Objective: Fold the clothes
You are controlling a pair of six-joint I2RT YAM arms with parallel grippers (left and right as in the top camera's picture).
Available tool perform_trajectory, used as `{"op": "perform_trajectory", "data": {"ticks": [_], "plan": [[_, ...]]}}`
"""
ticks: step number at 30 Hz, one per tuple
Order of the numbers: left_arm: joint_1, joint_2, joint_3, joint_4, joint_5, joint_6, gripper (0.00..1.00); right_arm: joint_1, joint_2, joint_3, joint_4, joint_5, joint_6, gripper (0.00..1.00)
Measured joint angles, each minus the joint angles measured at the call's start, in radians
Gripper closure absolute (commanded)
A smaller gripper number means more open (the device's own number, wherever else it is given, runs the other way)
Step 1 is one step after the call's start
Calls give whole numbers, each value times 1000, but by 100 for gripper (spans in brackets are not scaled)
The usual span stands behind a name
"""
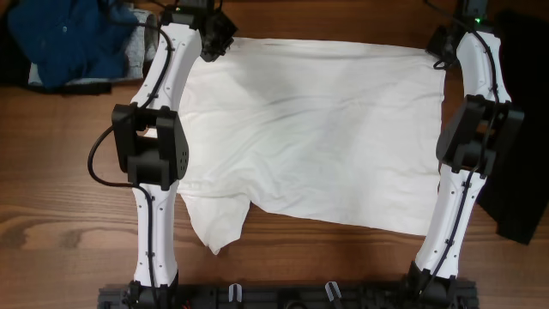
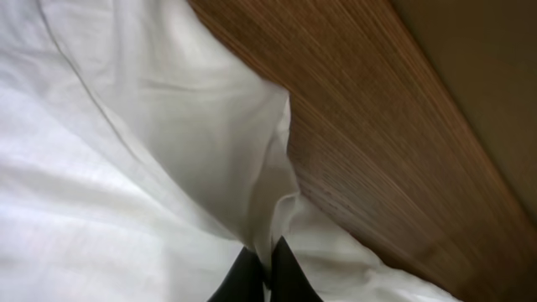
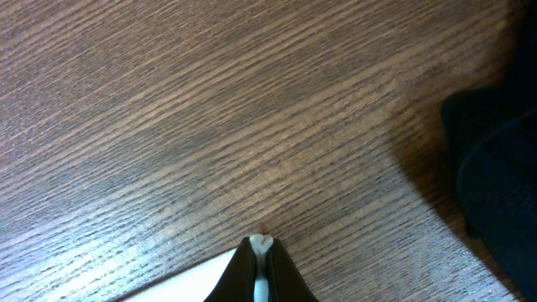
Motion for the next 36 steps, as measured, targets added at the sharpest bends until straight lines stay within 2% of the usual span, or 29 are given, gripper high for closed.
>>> {"op": "perform_trajectory", "data": {"ticks": [12,21,28,36], "plan": [[0,-37,0,-184,-85,40,96,0,-92,0,-80,50,15,96],[-1,-40,0,-234,-118,43,96,4,-171,0,-140,52,62,96],[2,-49,0,-300,-125,44,96,4,-172,0,-235,52,74,96],[18,-72,0,-417,-125,50,96,4,-172,0,-390,52,188,96]]}}
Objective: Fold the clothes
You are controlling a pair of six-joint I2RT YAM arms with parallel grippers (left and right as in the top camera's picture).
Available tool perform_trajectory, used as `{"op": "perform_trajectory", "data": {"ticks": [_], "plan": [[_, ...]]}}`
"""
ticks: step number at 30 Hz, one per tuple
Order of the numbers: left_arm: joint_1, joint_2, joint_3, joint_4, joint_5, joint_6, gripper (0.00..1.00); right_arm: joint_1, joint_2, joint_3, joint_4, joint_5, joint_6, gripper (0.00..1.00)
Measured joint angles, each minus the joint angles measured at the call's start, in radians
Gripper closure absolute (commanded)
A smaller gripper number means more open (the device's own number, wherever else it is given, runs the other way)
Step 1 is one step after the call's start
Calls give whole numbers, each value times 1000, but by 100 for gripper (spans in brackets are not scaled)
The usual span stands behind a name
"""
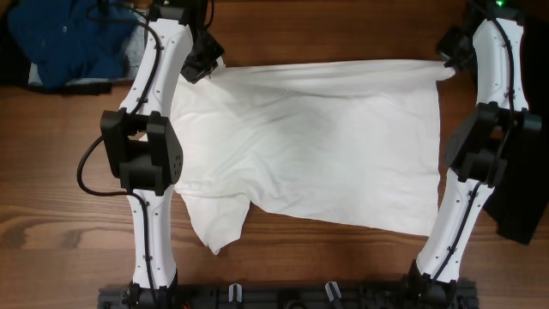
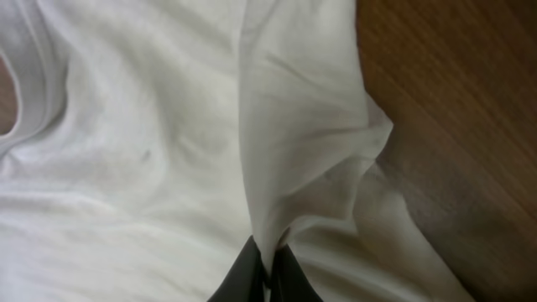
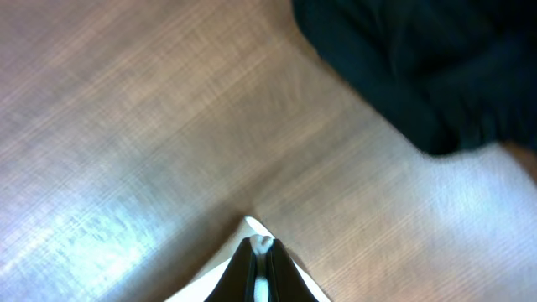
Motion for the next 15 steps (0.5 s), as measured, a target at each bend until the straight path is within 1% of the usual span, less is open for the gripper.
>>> {"op": "perform_trajectory", "data": {"ticks": [8,15], "plan": [[14,-2,0,-113,-1,1,96,0,0,0,-169,0,174,96],[20,-3,0,-206,-25,1,96,0,-15,0,-233,1,296,96]]}}
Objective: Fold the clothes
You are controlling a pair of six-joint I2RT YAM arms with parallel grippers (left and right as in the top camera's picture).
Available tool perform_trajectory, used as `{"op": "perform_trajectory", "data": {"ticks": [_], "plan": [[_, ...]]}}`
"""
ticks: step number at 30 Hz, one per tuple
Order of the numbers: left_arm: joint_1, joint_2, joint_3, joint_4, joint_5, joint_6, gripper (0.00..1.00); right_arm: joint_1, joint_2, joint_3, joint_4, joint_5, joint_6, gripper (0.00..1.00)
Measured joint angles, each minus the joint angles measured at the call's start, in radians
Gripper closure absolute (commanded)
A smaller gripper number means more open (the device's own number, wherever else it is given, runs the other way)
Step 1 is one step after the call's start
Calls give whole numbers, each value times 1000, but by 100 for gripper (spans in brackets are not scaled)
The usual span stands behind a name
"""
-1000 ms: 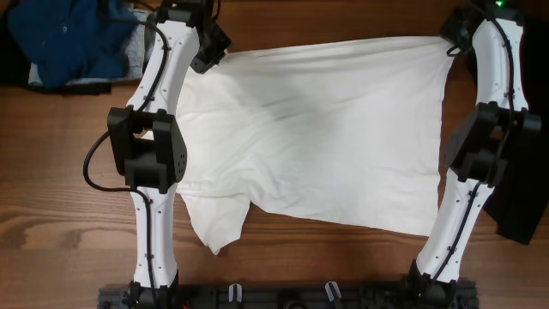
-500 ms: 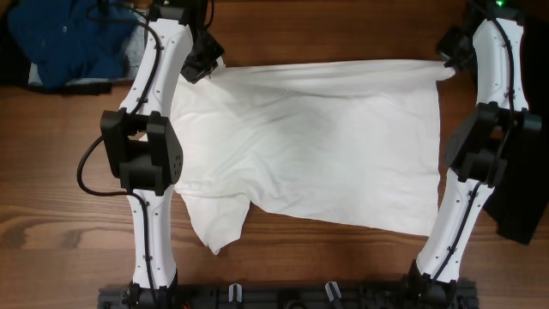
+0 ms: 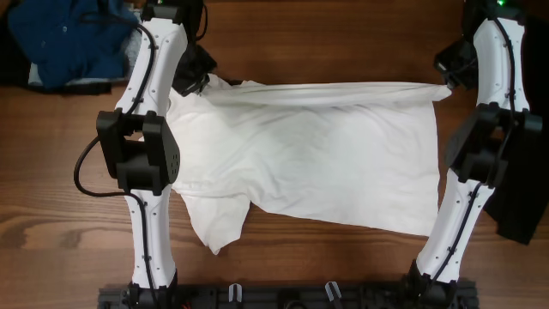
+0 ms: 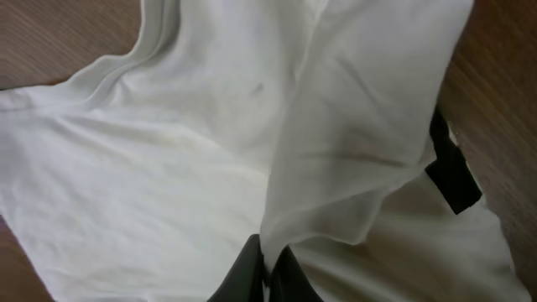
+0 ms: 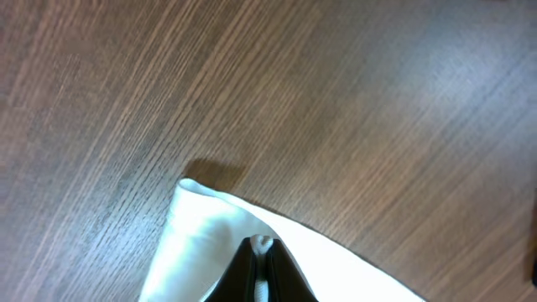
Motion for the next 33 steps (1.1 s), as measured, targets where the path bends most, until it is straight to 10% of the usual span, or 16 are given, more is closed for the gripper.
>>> {"op": "perform_trajectory", "data": {"ticks": [24,29,33], "plan": [[48,-4,-138,-80,-140,-13,92,1,-62,-3,-166,22,74,96],[47,-4,-139,-60,-139,-14,45,24,-62,-65,-157,21,77,96],[47,-4,-139,-19,-98,5,29,60,-62,-126,-119,23,72,63]]}}
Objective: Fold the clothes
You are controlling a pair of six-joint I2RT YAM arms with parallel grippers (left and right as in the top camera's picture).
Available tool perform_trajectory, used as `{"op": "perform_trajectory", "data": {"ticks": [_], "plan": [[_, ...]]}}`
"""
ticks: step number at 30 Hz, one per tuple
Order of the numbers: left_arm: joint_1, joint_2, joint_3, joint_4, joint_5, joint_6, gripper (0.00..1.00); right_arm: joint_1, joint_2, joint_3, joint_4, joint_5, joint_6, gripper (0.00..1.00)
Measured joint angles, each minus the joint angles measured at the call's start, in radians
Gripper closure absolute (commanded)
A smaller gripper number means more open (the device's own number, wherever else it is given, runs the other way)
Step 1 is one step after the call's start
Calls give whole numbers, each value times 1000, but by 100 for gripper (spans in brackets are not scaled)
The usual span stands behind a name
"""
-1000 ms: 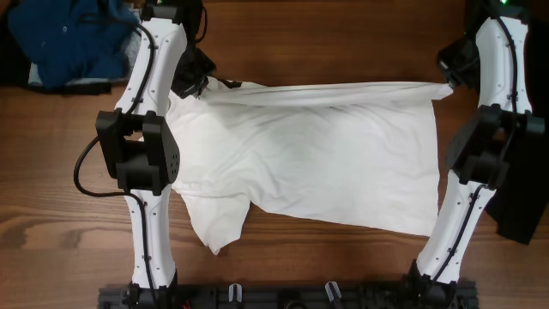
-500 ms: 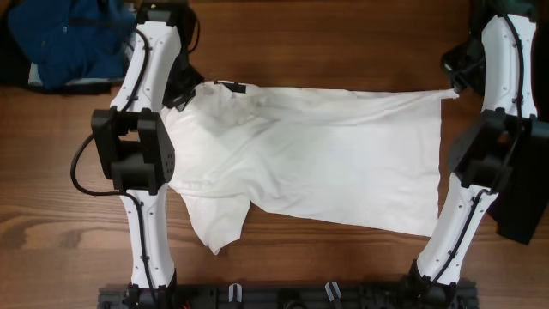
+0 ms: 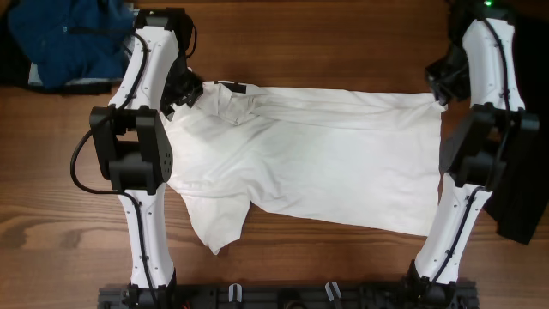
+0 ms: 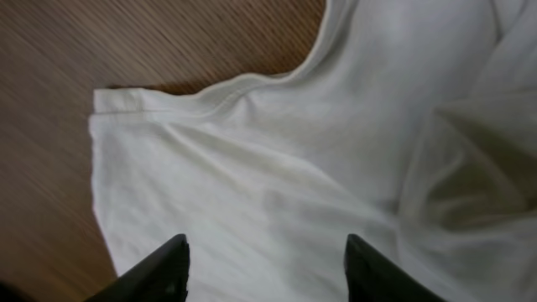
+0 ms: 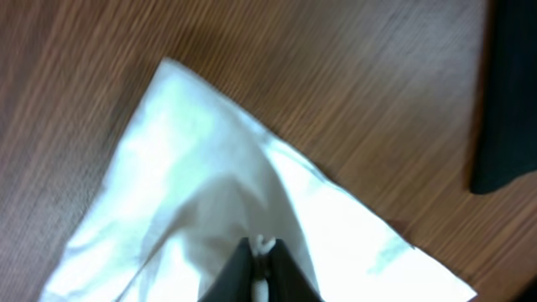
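Note:
A white T-shirt (image 3: 317,154) lies spread across the wooden table, its far edge turned over toward the front in a narrow fold. One sleeve (image 3: 214,219) sticks out at the front left. My left gripper (image 3: 184,93) (image 4: 266,268) is open just above the shirt's far left corner, where the collar seam (image 4: 243,84) shows. At the far right corner my right gripper (image 3: 437,86) (image 5: 262,256) is shut on a pinch of the white cloth (image 5: 210,176).
A blue garment (image 3: 73,39) lies bunched at the far left corner. A black garment (image 3: 519,154) lies along the right edge. Both arms reach from the front edge up either side of the shirt.
My left gripper has let go of the shirt's far left corner and now stands open over it. Both grippers sit slightly nearer the front, and the turned-over edge lies flatter.
Both grippers were shut on the shirt's far corners, with the shirt flat. Then the far edge was raised and brought toward the front, forming a fold. Now the left corner is laid down and released; the right is still pinched.

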Motion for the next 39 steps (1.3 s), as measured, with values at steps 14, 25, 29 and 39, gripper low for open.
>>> {"op": "perform_trajectory", "data": {"ticks": [14,25,29,39], "plan": [[-2,0,-1,106,198,118,43,19,0,-32,63,7,-211,0],[-53,-112,-3,209,208,161,10,19,0,-32,102,7,-225,0],[-106,-110,-3,226,208,169,9,19,0,-32,106,7,-225,0],[-140,-19,-3,248,207,169,14,19,0,-32,110,7,-232,0]]}}
